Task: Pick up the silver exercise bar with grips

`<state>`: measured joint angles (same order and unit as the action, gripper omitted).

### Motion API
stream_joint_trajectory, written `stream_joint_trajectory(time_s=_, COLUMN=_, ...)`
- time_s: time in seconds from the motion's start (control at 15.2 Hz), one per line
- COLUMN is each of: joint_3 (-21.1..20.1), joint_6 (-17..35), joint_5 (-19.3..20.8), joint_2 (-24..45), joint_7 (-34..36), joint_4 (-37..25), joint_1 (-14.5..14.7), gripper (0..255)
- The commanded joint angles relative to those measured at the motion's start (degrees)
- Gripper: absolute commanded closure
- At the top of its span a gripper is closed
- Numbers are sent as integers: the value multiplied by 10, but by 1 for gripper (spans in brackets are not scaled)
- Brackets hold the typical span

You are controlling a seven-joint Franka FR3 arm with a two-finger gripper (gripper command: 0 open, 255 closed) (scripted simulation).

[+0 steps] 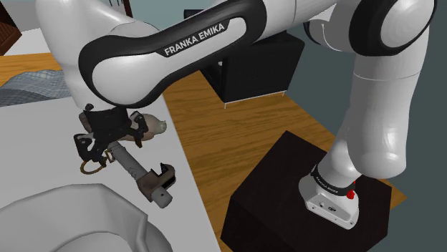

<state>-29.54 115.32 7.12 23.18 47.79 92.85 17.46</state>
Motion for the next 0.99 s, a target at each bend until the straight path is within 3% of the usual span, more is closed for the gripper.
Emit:
stream_joint_trajectory(time_s=0.0, joint_3=0, joint_6=2, joint_5=0, joint_2=1, joint_7=1, joint_4=1, joint_1=0, gripper=255)
stream_joint_trajectory(time_s=0.59, joint_3=0, joint_6=2, joint_5=1, joint_2=1, joint_7=1, joint_4=1, joint_1=1, gripper=255)
stream_joint_trajectory(time_s=0.92, joint_3=-3, joint_6=-32, joint_5=-5, joint_2=-9, joint_7=-1, joint_4=-25, joint_1=0, gripper=255)
